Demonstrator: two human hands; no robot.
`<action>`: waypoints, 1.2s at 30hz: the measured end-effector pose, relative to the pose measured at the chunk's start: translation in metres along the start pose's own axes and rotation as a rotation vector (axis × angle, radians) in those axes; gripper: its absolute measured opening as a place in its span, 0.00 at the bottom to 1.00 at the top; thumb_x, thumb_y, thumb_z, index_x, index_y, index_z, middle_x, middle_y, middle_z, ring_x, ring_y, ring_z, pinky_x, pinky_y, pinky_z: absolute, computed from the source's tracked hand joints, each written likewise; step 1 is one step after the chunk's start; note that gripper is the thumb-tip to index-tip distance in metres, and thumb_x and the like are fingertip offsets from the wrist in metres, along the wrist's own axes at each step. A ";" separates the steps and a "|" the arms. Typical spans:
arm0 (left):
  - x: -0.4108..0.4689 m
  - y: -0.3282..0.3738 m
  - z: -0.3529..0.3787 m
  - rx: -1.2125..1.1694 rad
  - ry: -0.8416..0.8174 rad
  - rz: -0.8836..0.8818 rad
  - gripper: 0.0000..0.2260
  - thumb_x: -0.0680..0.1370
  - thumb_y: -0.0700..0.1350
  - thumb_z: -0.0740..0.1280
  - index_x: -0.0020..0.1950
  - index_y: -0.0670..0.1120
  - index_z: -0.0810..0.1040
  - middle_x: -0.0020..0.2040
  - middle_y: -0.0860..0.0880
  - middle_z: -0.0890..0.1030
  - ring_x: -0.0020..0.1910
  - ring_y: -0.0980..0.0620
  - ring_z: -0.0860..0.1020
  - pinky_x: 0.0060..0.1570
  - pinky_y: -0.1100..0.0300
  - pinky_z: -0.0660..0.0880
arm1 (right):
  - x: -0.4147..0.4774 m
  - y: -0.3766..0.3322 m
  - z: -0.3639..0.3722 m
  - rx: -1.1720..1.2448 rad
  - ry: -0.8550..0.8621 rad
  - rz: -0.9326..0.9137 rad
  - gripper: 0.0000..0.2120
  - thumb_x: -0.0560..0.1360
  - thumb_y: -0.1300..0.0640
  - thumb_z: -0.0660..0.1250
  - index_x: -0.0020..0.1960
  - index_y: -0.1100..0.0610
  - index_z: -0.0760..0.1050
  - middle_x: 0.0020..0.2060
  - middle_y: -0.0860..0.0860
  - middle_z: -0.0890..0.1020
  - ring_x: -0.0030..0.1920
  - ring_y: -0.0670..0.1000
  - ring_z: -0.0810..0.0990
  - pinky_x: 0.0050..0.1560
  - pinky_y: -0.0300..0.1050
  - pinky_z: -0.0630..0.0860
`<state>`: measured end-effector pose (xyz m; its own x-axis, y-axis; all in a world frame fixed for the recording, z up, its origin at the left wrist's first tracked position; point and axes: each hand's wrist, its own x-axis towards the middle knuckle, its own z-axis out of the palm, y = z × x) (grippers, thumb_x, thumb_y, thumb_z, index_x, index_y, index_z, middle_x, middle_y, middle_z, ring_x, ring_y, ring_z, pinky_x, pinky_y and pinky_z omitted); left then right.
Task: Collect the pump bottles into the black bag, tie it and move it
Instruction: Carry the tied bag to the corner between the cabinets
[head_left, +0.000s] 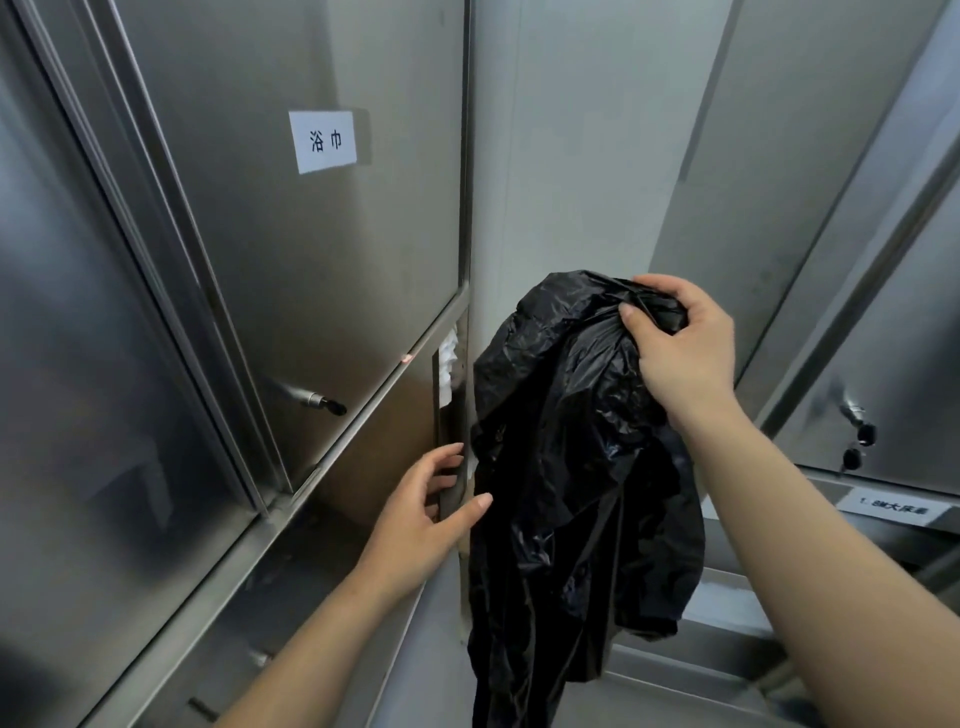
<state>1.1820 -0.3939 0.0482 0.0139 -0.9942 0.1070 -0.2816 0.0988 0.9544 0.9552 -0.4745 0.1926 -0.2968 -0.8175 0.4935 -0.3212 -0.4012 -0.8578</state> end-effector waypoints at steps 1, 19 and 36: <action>0.001 -0.002 0.000 0.001 -0.007 -0.010 0.28 0.62 0.70 0.69 0.61 0.71 0.68 0.58 0.70 0.74 0.58 0.69 0.73 0.50 0.67 0.71 | 0.004 -0.001 0.002 -0.013 0.011 -0.002 0.09 0.72 0.59 0.71 0.48 0.46 0.78 0.40 0.40 0.81 0.36 0.36 0.78 0.42 0.28 0.74; 0.018 -0.031 0.029 -0.019 -0.080 -0.021 0.06 0.73 0.49 0.71 0.48 0.51 0.81 0.51 0.55 0.81 0.53 0.57 0.79 0.56 0.51 0.77 | 0.005 0.010 0.024 -0.095 0.092 -0.015 0.09 0.72 0.58 0.70 0.50 0.48 0.78 0.47 0.47 0.82 0.51 0.47 0.80 0.57 0.43 0.76; 0.128 0.053 -0.038 -0.296 0.294 0.196 0.08 0.74 0.36 0.70 0.41 0.49 0.83 0.35 0.57 0.85 0.35 0.63 0.81 0.37 0.72 0.75 | 0.089 -0.012 0.017 -0.066 0.292 -0.075 0.09 0.72 0.57 0.70 0.49 0.46 0.78 0.42 0.41 0.81 0.40 0.34 0.78 0.44 0.26 0.73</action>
<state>1.2059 -0.5145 0.1229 0.2716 -0.9051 0.3273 -0.0208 0.3344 0.9422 0.9473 -0.5494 0.2440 -0.5128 -0.6297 0.5835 -0.4069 -0.4202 -0.8111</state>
